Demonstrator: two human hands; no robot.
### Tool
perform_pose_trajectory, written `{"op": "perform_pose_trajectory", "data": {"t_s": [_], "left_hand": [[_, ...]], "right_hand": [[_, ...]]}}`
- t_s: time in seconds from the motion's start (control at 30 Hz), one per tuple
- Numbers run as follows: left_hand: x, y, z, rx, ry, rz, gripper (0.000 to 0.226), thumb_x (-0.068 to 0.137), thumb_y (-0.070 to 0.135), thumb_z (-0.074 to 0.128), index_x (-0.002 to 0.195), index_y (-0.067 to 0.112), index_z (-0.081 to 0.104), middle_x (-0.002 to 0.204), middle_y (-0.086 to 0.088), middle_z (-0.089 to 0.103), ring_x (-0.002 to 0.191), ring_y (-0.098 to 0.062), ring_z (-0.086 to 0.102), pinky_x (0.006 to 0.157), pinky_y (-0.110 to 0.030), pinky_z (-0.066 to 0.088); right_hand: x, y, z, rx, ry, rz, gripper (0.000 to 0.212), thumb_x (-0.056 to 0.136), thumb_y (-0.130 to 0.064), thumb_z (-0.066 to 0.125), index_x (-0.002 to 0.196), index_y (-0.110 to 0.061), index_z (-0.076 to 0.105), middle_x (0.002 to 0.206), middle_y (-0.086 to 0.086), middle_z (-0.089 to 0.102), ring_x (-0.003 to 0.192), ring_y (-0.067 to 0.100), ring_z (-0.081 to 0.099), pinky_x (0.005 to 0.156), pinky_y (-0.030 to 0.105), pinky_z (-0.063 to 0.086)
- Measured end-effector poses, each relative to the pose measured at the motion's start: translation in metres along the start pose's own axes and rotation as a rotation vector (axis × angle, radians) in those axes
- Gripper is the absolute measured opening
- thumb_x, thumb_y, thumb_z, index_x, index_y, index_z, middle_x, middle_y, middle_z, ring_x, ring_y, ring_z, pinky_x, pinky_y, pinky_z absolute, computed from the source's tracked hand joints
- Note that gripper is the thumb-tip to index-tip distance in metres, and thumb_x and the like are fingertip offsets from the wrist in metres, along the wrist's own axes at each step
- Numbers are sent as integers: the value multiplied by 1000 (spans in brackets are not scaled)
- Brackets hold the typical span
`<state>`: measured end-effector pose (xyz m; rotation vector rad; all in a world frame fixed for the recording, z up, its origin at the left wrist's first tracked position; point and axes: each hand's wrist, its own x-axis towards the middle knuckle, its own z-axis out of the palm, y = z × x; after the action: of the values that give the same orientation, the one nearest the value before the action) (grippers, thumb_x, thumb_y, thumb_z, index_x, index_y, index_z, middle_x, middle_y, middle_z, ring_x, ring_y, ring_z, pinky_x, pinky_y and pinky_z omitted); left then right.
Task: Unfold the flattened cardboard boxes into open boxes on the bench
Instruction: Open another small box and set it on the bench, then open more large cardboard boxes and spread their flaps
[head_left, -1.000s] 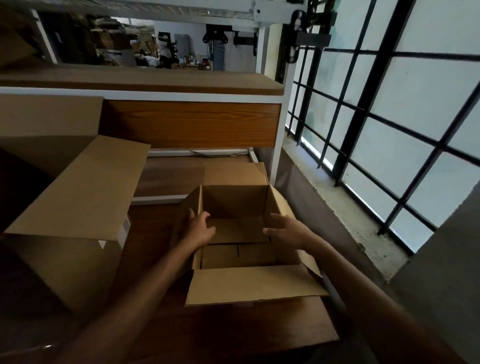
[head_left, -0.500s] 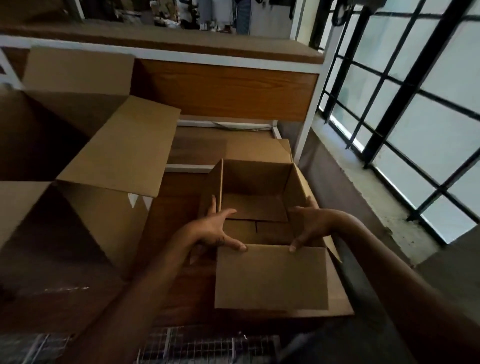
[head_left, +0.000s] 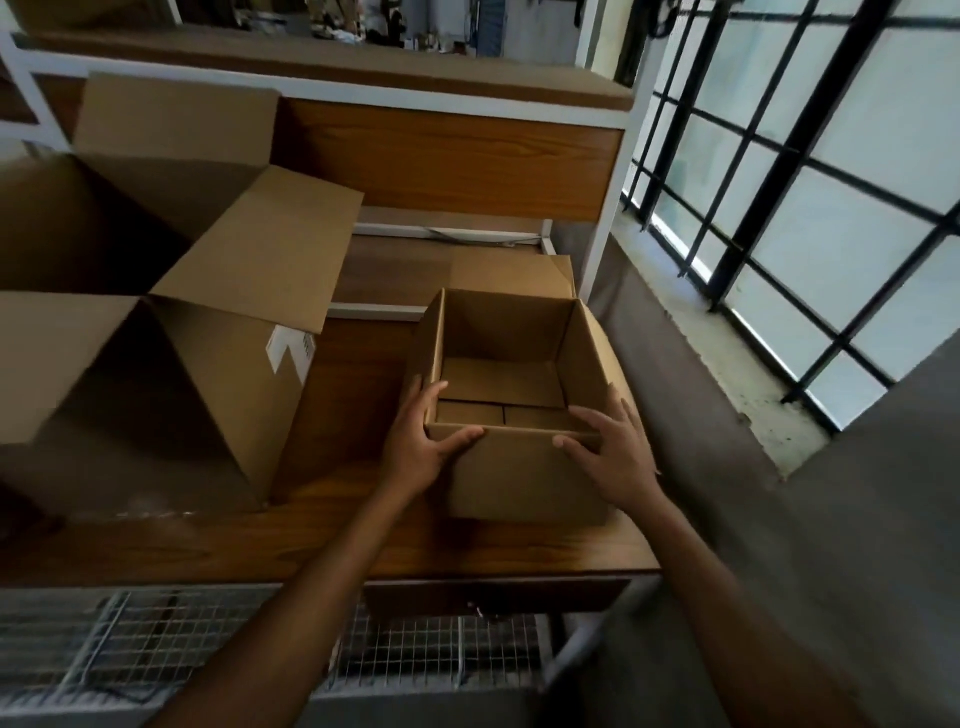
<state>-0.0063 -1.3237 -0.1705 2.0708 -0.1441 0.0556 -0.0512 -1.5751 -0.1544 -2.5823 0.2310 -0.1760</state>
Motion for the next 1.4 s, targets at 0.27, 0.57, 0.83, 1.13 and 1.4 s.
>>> {"op": "perform_pose_trajectory", "data": {"t_s": [0.27,0.57,0.83,1.13,1.4], "left_hand": [[-97,33,-27,-223,151,-97,79,88,52,59,153,24,23,156,-3,34,141,-17,36,115,-43,32],[-313,-7,-56,-311,343,-185,68,95,38,55,152,18,26,150,-1,43,122,9,48,84,-1,42],[-437,-38,-112,-135,582,-282,52,95,16,50,139,-11,41,134,15,42,116,30,37,93,4,30],[-507,-95,-204,-209,913,-402,56,96,24,55,143,0,40,140,5,49,120,15,48,90,-4,41],[-525,-157,-365,-190,1057,-321,64,91,39,53,147,13,36,146,-7,49,131,-10,50,97,-14,46]], "right_hand": [[-93,-28,6,241,210,27,49,91,-29,65,139,-23,55,162,15,22,151,32,18,115,54,29],[-261,-64,52,610,-202,-52,47,94,-46,59,139,-30,54,163,2,22,147,14,26,108,31,42],[-348,-130,109,687,-667,-213,37,88,-39,65,124,-31,60,142,-5,53,133,10,49,112,36,41],[-391,-260,173,661,-901,-322,37,96,-32,58,132,-26,58,123,-18,56,99,-15,55,80,11,46],[-418,-429,240,732,-900,-451,41,96,-32,59,135,-23,56,133,-5,59,116,8,59,99,42,53]]}}
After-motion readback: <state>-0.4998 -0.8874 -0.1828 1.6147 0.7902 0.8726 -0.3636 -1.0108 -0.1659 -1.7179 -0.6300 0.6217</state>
